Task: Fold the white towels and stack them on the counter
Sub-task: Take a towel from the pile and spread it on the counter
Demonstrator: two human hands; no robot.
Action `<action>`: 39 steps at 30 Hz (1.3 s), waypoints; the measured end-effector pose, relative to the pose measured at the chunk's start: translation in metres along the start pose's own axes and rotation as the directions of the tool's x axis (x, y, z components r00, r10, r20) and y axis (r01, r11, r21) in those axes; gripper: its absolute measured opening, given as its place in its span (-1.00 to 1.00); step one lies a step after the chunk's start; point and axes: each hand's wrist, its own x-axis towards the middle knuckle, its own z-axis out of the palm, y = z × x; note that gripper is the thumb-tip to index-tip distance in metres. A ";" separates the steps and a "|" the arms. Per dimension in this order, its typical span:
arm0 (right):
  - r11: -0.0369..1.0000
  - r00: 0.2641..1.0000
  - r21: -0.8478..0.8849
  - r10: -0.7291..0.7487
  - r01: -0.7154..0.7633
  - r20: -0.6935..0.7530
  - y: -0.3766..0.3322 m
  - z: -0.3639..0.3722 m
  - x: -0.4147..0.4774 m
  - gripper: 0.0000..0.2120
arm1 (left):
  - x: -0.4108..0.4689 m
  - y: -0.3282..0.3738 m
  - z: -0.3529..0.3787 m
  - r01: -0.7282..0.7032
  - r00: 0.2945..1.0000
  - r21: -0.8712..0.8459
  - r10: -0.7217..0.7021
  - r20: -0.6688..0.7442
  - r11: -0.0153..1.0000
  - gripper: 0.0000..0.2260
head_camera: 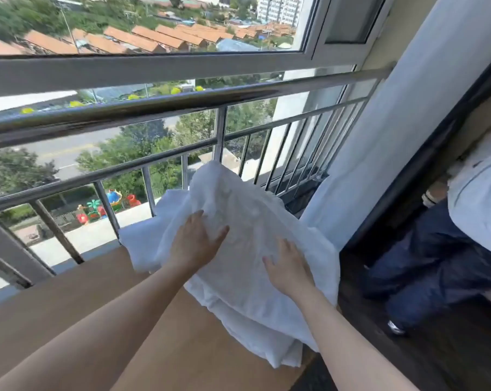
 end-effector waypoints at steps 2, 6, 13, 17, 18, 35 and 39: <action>1.000 0.999 -0.017 -0.008 0.007 -0.043 0.004 0.000 0.018 -0.47 | 0.010 0.004 0.007 0.088 0.996 -0.027 -0.088 -0.008 0.996 -0.15; 1.000 0.999 -0.014 -0.013 0.012 -0.052 0.015 -0.006 0.054 -0.43 | 0.022 0.013 0.022 0.214 0.977 0.030 -0.213 -0.019 0.976 -0.03; 0.997 1.000 0.077 -0.014 0.015 -0.013 0.044 -0.005 0.102 -0.27 | 0.034 0.011 0.043 0.317 0.942 0.153 -0.291 -0.168 0.936 -0.10; 0.995 0.993 0.076 -0.063 0.071 -0.099 0.031 0.015 0.115 -0.16 | 0.034 0.005 0.045 0.305 0.921 0.090 -0.269 -0.283 0.948 -0.39; 0.994 0.987 0.063 -0.077 0.087 -0.141 0.027 0.020 0.117 -0.14 | 0.034 0.006 0.043 0.307 0.915 0.071 -0.274 -0.298 0.949 -0.42; 0.952 0.942 0.158 -0.217 0.263 -0.257 0.031 0.023 0.124 -0.33 | 0.019 0.030 0.029 0.188 0.900 -0.158 -0.234 -0.368 0.969 -0.42; 0.896 0.889 0.294 -0.195 0.333 -0.414 0.030 -0.007 0.114 -0.37 | 0.008 0.036 0.019 0.137 0.901 -0.353 -0.265 -0.344 0.925 -0.58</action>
